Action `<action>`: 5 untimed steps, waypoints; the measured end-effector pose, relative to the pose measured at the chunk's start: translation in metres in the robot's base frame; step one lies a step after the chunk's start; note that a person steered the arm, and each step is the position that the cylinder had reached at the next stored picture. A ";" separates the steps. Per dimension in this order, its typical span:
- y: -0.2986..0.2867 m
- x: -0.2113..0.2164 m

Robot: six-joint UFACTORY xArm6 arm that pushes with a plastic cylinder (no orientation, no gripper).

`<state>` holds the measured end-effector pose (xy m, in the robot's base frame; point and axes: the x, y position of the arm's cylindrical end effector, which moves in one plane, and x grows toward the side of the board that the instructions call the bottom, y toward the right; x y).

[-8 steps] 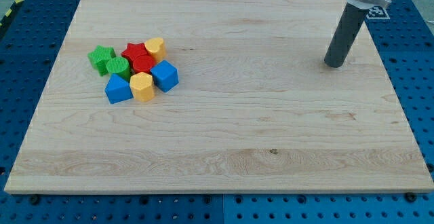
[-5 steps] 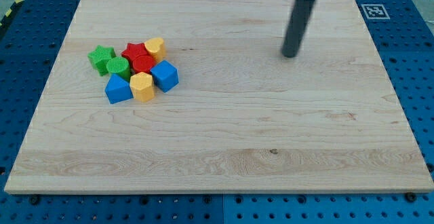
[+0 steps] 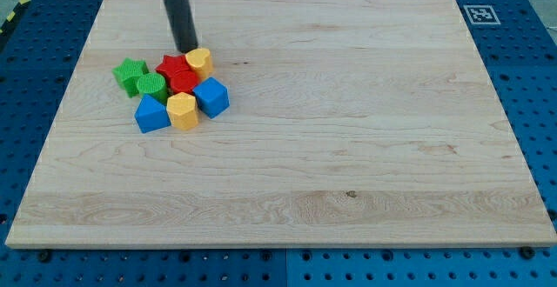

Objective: Push yellow heart towards the bottom center

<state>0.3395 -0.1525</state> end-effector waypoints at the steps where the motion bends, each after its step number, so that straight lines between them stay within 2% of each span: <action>1: -0.009 0.021; 3: 0.009 0.026; 5: 0.060 0.039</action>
<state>0.3781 -0.0922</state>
